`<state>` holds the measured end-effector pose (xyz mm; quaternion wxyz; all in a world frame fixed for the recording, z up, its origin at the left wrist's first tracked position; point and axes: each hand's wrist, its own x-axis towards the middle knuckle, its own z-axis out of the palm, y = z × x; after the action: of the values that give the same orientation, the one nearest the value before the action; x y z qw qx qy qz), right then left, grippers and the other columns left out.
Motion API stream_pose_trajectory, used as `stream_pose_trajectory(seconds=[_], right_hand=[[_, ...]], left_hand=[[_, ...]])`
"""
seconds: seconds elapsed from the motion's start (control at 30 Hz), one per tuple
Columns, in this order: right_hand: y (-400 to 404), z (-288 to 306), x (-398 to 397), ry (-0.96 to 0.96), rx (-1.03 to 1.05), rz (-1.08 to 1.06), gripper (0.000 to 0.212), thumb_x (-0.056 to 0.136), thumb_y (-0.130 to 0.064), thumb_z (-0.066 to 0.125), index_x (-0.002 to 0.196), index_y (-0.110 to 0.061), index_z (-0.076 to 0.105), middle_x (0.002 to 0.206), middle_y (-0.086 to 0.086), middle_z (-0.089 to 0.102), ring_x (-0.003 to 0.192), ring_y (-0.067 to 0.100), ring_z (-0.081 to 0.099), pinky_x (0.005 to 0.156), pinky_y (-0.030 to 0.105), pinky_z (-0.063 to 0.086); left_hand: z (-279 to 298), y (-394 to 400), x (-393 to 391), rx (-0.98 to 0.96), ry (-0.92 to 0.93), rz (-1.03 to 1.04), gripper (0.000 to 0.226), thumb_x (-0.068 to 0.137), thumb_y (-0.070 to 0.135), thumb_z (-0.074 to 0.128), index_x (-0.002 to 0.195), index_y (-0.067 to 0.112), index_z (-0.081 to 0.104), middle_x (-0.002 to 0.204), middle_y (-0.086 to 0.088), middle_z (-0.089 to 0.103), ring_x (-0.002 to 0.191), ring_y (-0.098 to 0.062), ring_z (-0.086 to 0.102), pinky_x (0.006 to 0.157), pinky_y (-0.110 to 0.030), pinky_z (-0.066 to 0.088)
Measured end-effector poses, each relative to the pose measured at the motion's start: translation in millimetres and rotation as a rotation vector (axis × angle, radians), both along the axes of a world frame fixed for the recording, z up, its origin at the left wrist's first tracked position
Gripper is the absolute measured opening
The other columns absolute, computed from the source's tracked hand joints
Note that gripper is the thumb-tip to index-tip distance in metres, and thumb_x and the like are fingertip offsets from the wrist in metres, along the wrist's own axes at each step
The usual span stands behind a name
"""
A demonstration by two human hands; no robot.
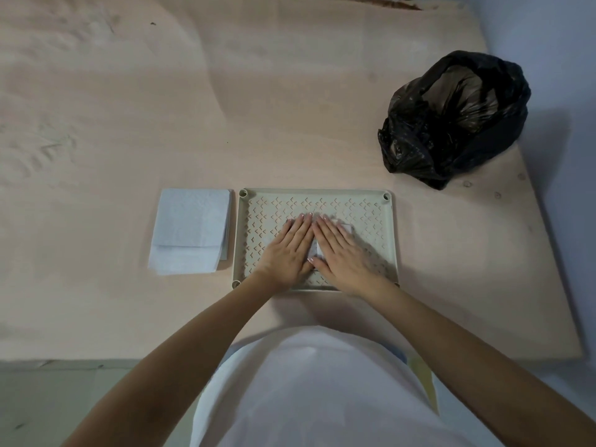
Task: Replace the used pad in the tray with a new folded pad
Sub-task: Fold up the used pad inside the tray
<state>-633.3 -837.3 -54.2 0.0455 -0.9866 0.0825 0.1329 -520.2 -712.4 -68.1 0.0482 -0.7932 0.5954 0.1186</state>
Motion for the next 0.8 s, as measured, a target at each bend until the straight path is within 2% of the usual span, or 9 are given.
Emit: stream_pose_trajectory(seconds=[0.1,0.2,0.33,0.47,0.53,0.6,0.67,0.8], right_hand=[[-8,-3,-1,0.05,-0.001,0.046,0.074,0.094,-0.054,0.002,0.145,-0.004,-0.013,0.156,0.013,-0.016,0.145,0.023,-0.015,0.119,0.037,-0.009],[-11,-8,-1,0.069,-0.005,0.076,0.077,0.093,-0.057,0.002,0.146,-0.002,-0.013,0.156,0.014,-0.016,0.145,0.024,-0.015,0.12,0.038,-0.007],[-11,-11,0,0.062,0.002,0.063,0.074,0.095,-0.056,0.003,0.143,-0.004,-0.019,0.152,0.011,-0.024,0.143,0.022,-0.021,0.118,0.036,-0.014],[-13,-10,1,0.072,0.054,0.041,0.071,0.098,-0.052,0.009,0.142,-0.006,-0.022,0.15,0.009,-0.029,0.142,0.019,-0.024,0.117,0.035,-0.015],[-16,-8,2,0.079,0.074,0.057,0.07,0.096,-0.054,0.001,0.142,-0.008,-0.022,0.15,0.007,-0.03,0.142,0.018,-0.024,0.118,0.035,-0.014],[-21,-4,1,0.074,0.137,0.05,0.07,0.092,-0.055,-0.007,0.144,-0.012,-0.022,0.15,0.004,-0.03,0.141,0.014,-0.025,0.117,0.032,-0.015],[-27,-3,-5,0.076,0.124,0.041,0.068,0.092,-0.055,-0.006,0.144,-0.014,-0.022,0.152,0.003,-0.028,0.141,0.014,-0.026,0.117,0.033,-0.014],[-31,-8,-13,0.081,-0.043,0.071,0.071,0.09,-0.056,-0.007,0.142,-0.011,-0.025,0.152,0.005,-0.027,0.143,0.018,-0.023,0.119,0.039,-0.009]], left_hand=[[4,1,3,0.007,0.008,-0.032,0.076,0.093,0.054,-0.001,0.145,0.001,-0.014,0.155,-0.017,-0.016,0.143,-0.028,-0.017,0.118,-0.04,-0.007],[4,0,4,0.019,0.019,-0.047,0.079,0.087,0.055,-0.007,0.144,0.001,-0.015,0.155,-0.017,-0.016,0.143,-0.029,-0.017,0.118,-0.04,-0.007],[0,-1,3,0.011,0.031,-0.013,0.077,0.091,0.053,-0.001,0.146,0.0,-0.01,0.156,-0.018,-0.012,0.144,-0.03,-0.014,0.119,-0.041,-0.005],[-2,-2,1,0.027,0.02,0.006,0.073,0.098,0.051,0.01,0.145,0.001,-0.014,0.156,-0.017,-0.015,0.144,-0.028,-0.016,0.119,-0.041,-0.005],[1,-4,4,0.041,0.025,-0.003,0.073,0.098,0.05,0.012,0.145,0.001,-0.014,0.156,-0.016,-0.016,0.144,-0.027,-0.016,0.119,-0.039,-0.005],[6,-4,9,0.023,0.105,-0.003,0.07,0.099,0.049,0.014,0.147,0.005,-0.012,0.156,-0.013,-0.014,0.144,-0.022,-0.016,0.119,-0.035,-0.009],[9,0,15,-0.035,0.172,0.038,0.066,0.1,0.048,0.013,0.147,0.009,-0.011,0.156,-0.008,-0.014,0.143,-0.016,-0.017,0.117,-0.03,-0.012],[4,17,15,-0.029,0.005,0.072,0.068,0.094,0.054,-0.001,0.144,0.01,-0.016,0.151,-0.005,-0.02,0.142,-0.017,-0.018,0.118,-0.035,-0.01]])
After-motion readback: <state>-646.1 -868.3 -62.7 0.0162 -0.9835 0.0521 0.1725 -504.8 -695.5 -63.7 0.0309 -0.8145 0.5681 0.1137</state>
